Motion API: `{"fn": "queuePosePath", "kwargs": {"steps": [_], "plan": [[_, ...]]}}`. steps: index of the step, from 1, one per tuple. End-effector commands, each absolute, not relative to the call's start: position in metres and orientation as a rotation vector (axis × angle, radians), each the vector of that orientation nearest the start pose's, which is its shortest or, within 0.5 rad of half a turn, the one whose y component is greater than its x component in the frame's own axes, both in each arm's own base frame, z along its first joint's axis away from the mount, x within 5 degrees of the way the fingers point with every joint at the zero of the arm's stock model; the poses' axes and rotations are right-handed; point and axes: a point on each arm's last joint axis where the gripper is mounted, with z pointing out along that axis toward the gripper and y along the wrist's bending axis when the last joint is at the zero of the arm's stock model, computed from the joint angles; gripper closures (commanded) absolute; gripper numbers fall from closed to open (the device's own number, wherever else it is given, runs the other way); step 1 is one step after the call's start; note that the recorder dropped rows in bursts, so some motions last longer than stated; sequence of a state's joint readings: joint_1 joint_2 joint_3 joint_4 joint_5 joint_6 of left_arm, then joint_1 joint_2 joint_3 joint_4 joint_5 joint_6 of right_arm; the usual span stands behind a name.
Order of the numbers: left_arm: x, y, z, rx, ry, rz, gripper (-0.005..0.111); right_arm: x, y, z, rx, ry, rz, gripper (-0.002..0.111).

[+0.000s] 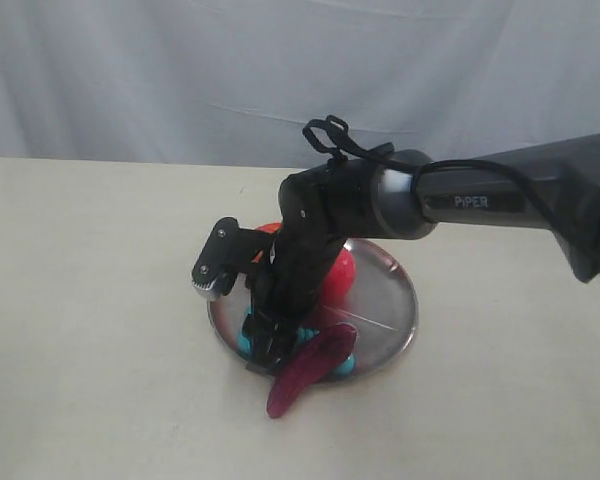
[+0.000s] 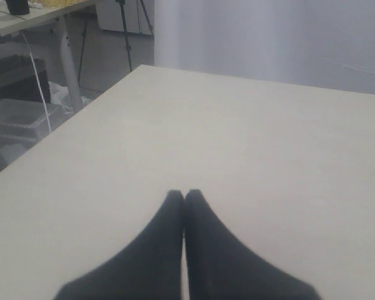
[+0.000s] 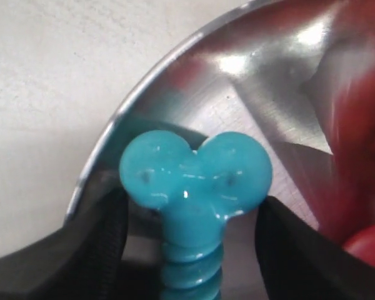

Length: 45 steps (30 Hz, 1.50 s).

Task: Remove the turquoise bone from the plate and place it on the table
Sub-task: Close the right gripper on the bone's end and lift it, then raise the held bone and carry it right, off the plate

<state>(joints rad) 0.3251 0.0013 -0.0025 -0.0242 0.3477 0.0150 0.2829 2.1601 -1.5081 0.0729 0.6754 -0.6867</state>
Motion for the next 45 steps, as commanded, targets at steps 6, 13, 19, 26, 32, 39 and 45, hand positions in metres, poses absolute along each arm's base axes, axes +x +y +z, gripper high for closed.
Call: {"fn": "queuePosePath", "kwargs": {"steps": [6, 13, 19, 26, 32, 39, 45], "plan": [[0.051, 0.016, 0.182, -0.304, 1.806, 0.214, 0.107, 0.434, 0.129, 0.187, -1.068, 2.304, -0.066, 0.109], [0.051, 0.016, 0.182, -0.304, 1.806, 0.214, 0.107, 0.432, 0.125, 0.264, -0.900, 2.023, -0.146, 0.109], [0.051, 0.016, 0.182, -0.304, 1.806, 0.214, 0.107, 0.420, 0.092, 0.319, -0.678, 1.967, -0.166, 0.109], [0.051, 0.016, 0.182, -0.304, 1.806, 0.214, 0.107, 0.414, 0.071, 0.318, -0.675, 2.078, -0.188, 0.109], [0.051, 0.016, 0.182, -0.304, 1.806, 0.214, 0.107, 0.435, 0.088, 0.254, -0.956, 2.136, -0.243, 0.069], [0.051, 0.016, 0.182, -0.304, 1.806, 0.214, 0.107, 0.464, 0.124, 0.190, -1.136, 2.291, -0.140, 0.062], [0.051, 0.016, 0.182, -0.304, 1.806, 0.214, 0.107, 0.481, 0.140, 0.170, -1.204, 2.437, 0.083, 0.062]]}}
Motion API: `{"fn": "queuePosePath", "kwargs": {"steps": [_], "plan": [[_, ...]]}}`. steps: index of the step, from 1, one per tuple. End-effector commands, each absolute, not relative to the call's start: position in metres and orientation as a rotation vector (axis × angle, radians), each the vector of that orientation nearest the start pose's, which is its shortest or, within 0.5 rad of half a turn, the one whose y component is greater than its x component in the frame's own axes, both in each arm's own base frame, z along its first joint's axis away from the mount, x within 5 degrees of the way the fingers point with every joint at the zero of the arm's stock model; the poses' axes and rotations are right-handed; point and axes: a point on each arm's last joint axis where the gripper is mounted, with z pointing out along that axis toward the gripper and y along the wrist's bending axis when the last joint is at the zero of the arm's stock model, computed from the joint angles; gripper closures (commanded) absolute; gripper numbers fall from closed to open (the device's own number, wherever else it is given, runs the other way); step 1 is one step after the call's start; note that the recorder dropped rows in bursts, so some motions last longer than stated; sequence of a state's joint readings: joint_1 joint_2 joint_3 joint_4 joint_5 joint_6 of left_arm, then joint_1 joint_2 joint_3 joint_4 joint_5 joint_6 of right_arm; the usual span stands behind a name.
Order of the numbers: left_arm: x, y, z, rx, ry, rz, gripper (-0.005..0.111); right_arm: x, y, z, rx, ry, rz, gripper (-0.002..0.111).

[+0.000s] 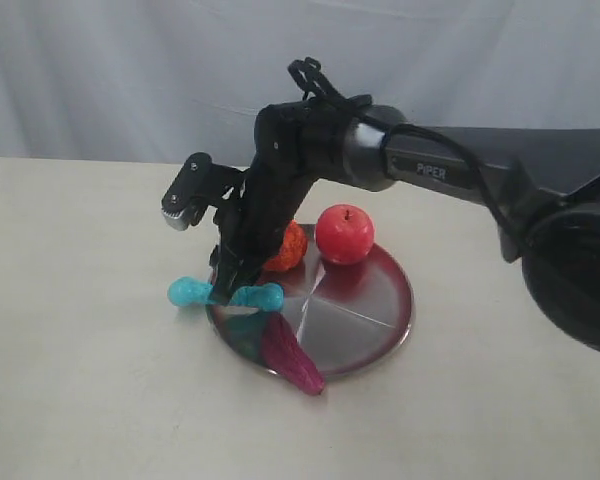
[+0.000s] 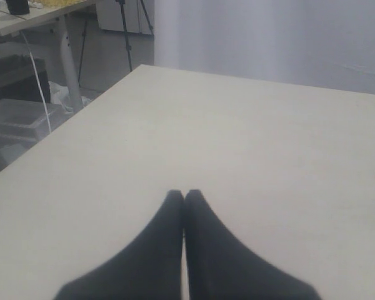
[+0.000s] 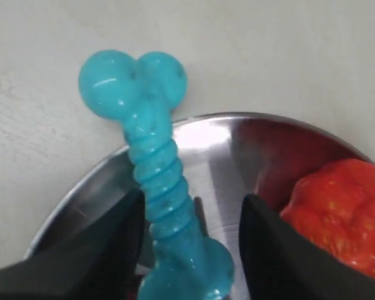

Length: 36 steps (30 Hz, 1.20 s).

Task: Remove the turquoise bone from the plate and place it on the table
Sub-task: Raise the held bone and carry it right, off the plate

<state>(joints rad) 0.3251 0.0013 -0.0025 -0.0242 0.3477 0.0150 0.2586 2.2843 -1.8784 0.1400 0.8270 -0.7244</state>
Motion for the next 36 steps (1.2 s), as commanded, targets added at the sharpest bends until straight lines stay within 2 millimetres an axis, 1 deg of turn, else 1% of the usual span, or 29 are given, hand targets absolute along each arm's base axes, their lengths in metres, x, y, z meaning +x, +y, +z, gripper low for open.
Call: {"fn": "queuePosePath", "kwargs": {"steps": [1, 2, 3, 5, 11, 15, 17, 19, 21, 22, 23, 25, 28, 32, 34, 35, 36], "plan": [[0.051, 0.016, 0.182, -0.304, 1.806, 0.214, 0.107, 0.482, 0.142, 0.168, -1.203, 2.436, 0.101, 0.061], [0.051, 0.016, 0.182, -0.304, 1.806, 0.214, 0.107, 0.482, 0.143, 0.167, -1.201, 2.440, 0.129, 0.059], [0.051, 0.016, 0.182, -0.304, 1.806, 0.214, 0.107, 0.480, 0.146, 0.163, -1.224, 2.435, 0.174, 0.054], [0.051, 0.016, 0.182, -0.304, 1.806, 0.214, 0.107, 0.482, 0.146, 0.157, -1.221, 2.434, 0.170, 0.051], [0.051, 0.016, 0.182, -0.304, 1.806, 0.214, 0.107, 0.490, 0.147, 0.147, -1.183, 2.396, 0.138, 0.051], [0.051, 0.016, 0.182, -0.304, 1.806, 0.214, 0.107, 0.491, 0.147, 0.139, -1.183, 2.404, 0.139, 0.052], [0.051, 0.016, 0.182, -0.304, 1.806, 0.214, 0.107, 0.491, 0.147, 0.136, -1.183, 2.408, 0.139, 0.061], [0.051, 0.016, 0.182, -0.304, 1.806, 0.214, 0.107, 0.492, 0.147, 0.135, -1.179, 2.403, 0.135, 0.075], [0.051, 0.016, 0.182, -0.304, 1.806, 0.214, 0.107, 0.493, 0.147, 0.140, -1.160, 2.392, 0.133, 0.094], [0.051, 0.016, 0.182, -0.304, 1.806, 0.214, 0.107, 0.493, 0.147, 0.143, -1.158, 2.386, 0.131, 0.102], [0.051, 0.016, 0.182, -0.304, 1.806, 0.214, 0.107, 0.493, 0.147, 0.149, -1.151, 2.380, 0.130, 0.108], [0.051, 0.016, 0.182, -0.304, 1.806, 0.214, 0.107, 0.491, 0.148, 0.164, -1.138, 2.358, 0.126, 0.109], [0.051, 0.016, 0.182, -0.304, 1.806, 0.214, 0.107, 0.488, 0.147, 0.196, -1.073, 2.322, 0.124, 0.109], [0.051, 0.016, 0.182, -0.304, 1.806, 0.214, 0.107, 0.477, 0.140, 0.253, -0.938, 2.266, 0.113, 0.109], [0.051, 0.016, 0.182, -0.304, 1.806, 0.214, 0.107, 0.471, 0.133, 0.279, -0.868, 2.247, 0.090, 0.109], [0.051, 0.016, 0.182, -0.304, 1.806, 0.214, 0.107, 0.467, 0.127, 0.295, -0.806, 2.243, 0.072, 0.109], [0.051, 0.016, 0.182, -0.304, 1.806, 0.214, 0.107, 0.465, 0.121, 0.305, -0.761, 2.243, 0.055, 0.109]]}}
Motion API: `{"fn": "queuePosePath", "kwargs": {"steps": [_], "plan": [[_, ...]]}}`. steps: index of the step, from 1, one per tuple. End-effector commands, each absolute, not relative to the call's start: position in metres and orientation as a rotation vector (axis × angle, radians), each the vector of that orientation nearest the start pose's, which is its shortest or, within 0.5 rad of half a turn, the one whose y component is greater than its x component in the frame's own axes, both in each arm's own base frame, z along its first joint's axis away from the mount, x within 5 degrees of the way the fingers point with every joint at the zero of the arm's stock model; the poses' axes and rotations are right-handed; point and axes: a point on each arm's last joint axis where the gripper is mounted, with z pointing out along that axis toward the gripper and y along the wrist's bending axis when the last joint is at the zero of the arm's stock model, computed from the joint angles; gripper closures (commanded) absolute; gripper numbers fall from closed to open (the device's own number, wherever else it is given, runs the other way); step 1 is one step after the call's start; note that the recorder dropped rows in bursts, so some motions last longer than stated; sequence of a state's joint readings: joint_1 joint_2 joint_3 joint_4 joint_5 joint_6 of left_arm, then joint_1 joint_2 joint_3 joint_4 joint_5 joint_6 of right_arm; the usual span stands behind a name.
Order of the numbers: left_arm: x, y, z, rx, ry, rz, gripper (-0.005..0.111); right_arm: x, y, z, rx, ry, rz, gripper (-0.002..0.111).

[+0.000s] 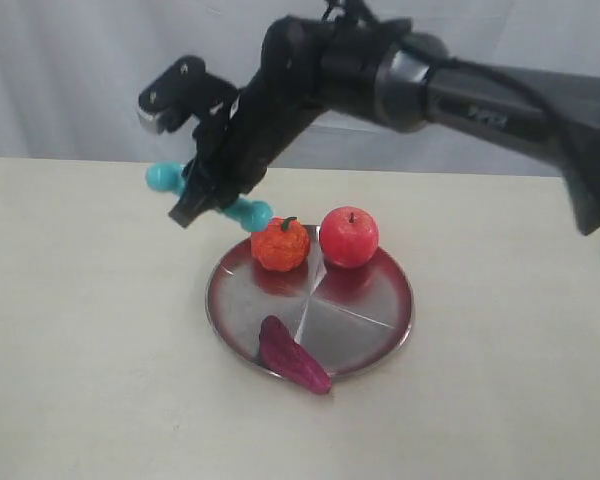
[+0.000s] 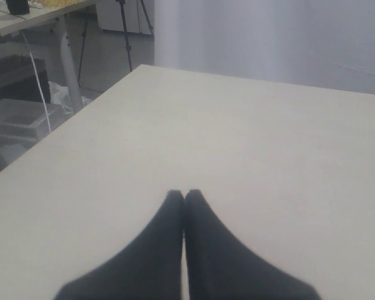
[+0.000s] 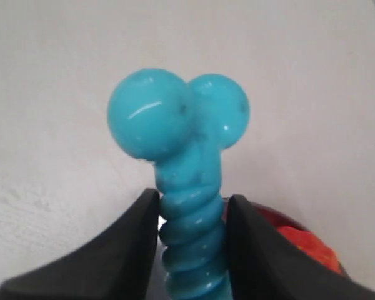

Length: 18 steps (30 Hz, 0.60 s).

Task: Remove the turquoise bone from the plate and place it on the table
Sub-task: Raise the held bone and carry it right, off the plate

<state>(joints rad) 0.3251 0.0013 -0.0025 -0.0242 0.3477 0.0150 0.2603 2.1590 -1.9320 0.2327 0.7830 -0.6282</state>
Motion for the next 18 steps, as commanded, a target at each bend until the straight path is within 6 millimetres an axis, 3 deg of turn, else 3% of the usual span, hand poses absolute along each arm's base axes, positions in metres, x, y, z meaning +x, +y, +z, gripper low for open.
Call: {"fn": "queuePosePath", "kwargs": {"steps": [1, 5, 8, 13, 18], "plan": [[0.051, 0.016, 0.182, -0.304, 1.806, 0.214, 0.107, 0.462, 0.115, 0.314, -0.710, 2.249, 0.035, 0.109], [0.051, 0.016, 0.182, -0.304, 1.806, 0.214, 0.107, 0.447, 0.073, 0.351, -0.438, 2.302, -0.058, 0.109], [0.051, 0.016, 0.182, -0.304, 1.806, 0.214, 0.107, 0.433, 0.035, 0.367, -0.276, 2.370, -0.113, 0.109], [0.051, 0.016, 0.182, -0.304, 1.806, 0.214, 0.107, 0.415, -0.027, 0.372, -0.100, 2.513, -0.173, 0.109], [0.051, 0.016, 0.182, -0.304, 1.806, 0.214, 0.107, 0.403, -0.080, 0.357, 0.065, 2.618, -0.214, 0.109]]}}
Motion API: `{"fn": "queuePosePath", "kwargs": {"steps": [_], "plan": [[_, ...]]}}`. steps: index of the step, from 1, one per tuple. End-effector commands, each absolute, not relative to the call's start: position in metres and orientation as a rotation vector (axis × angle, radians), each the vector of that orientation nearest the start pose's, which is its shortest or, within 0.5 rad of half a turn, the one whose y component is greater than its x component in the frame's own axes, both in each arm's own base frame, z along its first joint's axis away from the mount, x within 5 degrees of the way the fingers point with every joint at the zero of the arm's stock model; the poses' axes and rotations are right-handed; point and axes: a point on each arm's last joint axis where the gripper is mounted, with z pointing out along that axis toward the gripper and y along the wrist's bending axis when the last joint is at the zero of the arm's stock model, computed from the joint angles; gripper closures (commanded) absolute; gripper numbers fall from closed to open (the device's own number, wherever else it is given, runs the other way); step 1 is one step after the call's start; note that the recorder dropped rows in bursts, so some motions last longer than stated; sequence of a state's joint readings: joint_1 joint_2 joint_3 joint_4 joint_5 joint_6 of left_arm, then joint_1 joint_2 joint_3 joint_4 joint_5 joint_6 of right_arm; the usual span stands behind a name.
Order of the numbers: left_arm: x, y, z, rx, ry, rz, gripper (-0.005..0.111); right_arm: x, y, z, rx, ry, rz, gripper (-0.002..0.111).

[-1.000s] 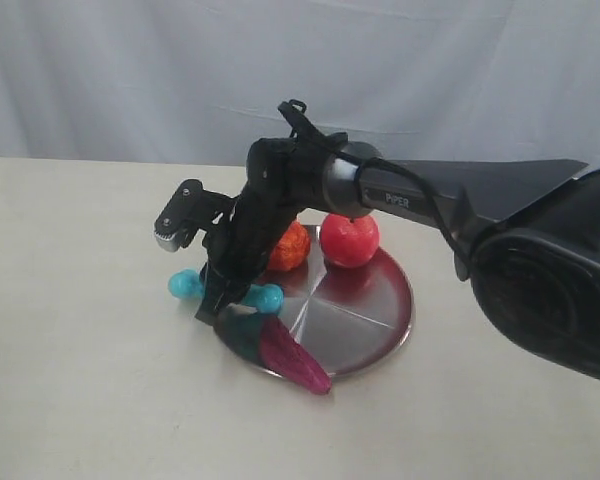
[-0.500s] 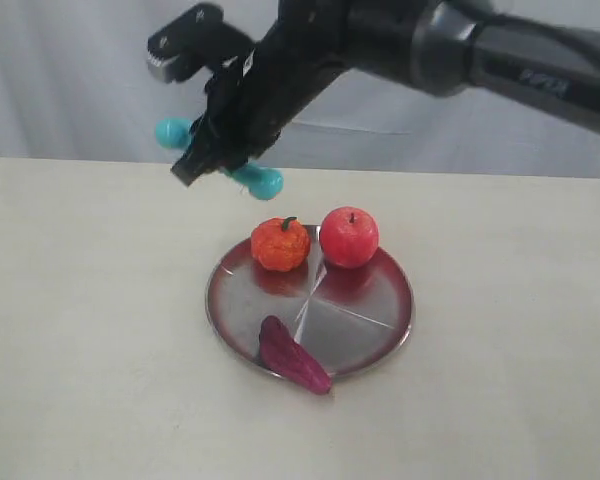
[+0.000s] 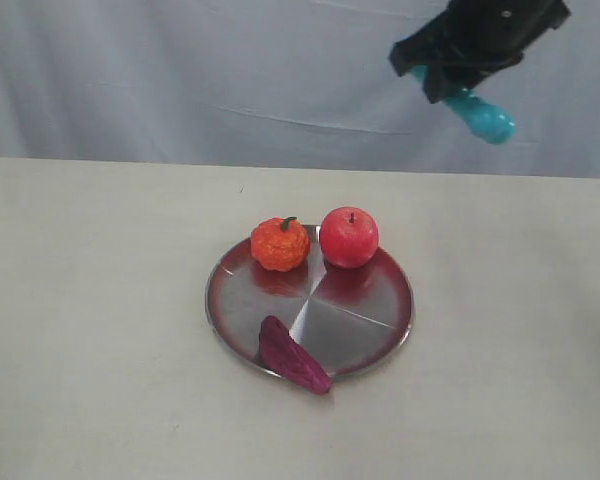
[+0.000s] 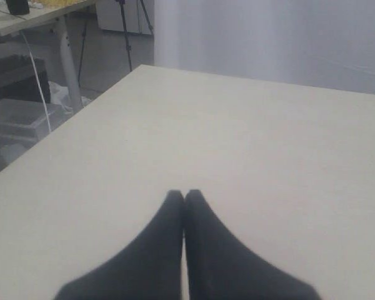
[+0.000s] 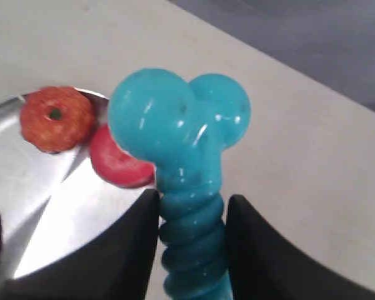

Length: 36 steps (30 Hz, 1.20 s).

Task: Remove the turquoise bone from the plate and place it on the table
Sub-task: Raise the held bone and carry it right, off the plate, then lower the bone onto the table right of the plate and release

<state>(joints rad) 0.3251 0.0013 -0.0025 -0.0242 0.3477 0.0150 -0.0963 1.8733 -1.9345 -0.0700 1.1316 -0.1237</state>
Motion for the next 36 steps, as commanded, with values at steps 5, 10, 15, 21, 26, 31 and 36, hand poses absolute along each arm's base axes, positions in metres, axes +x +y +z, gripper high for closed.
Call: {"fn": "queuePosePath", "kwargs": {"steps": [5, 10, 15, 21, 26, 31, 36], "plan": [[0.051, 0.016, 0.182, -0.304, 1.806, 0.214, 0.107, 0.397, -0.113, 0.319, 0.177, 2.664, -0.227, 0.109], [0.051, 0.016, 0.182, -0.304, 1.806, 0.214, 0.107, 0.396, -0.119, 0.277, 0.194, 2.672, -0.232, 0.109], [0.051, 0.016, 0.182, -0.304, 1.806, 0.214, 0.107, 0.401, -0.121, 0.224, 0.256, 2.749, -0.197, 0.109], [0.051, 0.016, 0.182, -0.304, 1.806, 0.214, 0.107, 0.408, -0.117, 0.154, 0.320, 2.867, -0.081, 0.109], [0.051, 0.016, 0.182, -0.304, 1.806, 0.214, 0.107, 0.412, -0.111, 0.132, 0.321, 2.897, 0.030, 0.109], [0.051, 0.016, 0.182, -0.304, 1.806, 0.214, 0.107, 0.414, -0.108, 0.132, 0.299, 2.880, 0.071, 0.086], [0.051, 0.016, 0.182, -0.304, 1.806, 0.214, 0.107, 0.414, -0.108, 0.132, 0.299, 2.887, 0.074, 0.056]]}}
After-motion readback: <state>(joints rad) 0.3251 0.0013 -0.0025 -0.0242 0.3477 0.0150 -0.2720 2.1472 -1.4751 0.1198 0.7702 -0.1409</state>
